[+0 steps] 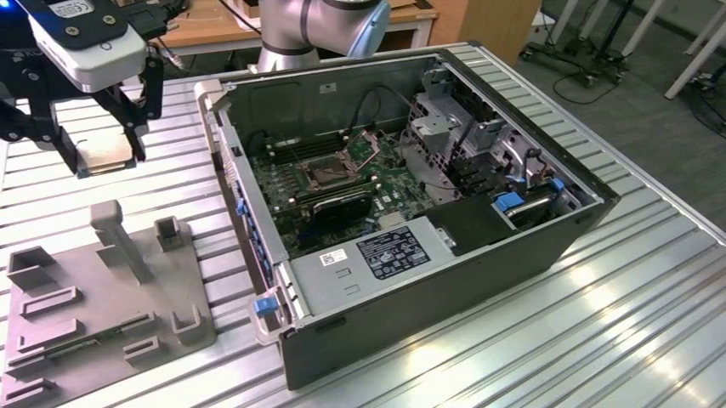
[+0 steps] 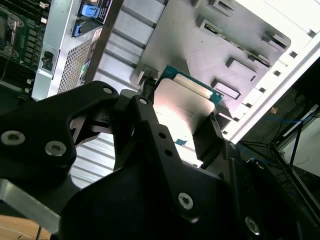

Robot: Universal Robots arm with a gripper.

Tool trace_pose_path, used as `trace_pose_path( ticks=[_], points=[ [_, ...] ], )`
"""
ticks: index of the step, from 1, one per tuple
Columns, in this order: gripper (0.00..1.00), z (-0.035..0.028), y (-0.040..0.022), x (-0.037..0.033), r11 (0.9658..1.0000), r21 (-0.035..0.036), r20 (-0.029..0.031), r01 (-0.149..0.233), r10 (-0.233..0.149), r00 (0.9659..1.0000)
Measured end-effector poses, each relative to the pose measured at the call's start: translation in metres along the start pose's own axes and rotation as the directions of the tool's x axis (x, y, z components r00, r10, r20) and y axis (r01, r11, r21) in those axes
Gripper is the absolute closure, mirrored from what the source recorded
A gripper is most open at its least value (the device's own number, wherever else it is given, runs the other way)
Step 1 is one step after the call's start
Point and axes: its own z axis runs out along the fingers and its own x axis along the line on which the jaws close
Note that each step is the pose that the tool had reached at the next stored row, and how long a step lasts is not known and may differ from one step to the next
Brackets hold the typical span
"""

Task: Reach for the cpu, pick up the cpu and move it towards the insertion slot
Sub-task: 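Pick up the cpu and move it towards the insertion slot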

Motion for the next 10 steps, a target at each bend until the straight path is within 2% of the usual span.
trace_pose_path(
  ticks=[10],
  points=[
    [0.45,0.0001,0.0001,-0.0038,1.0,0.0,0.0,0.0,0.0,1.0]
  ],
)
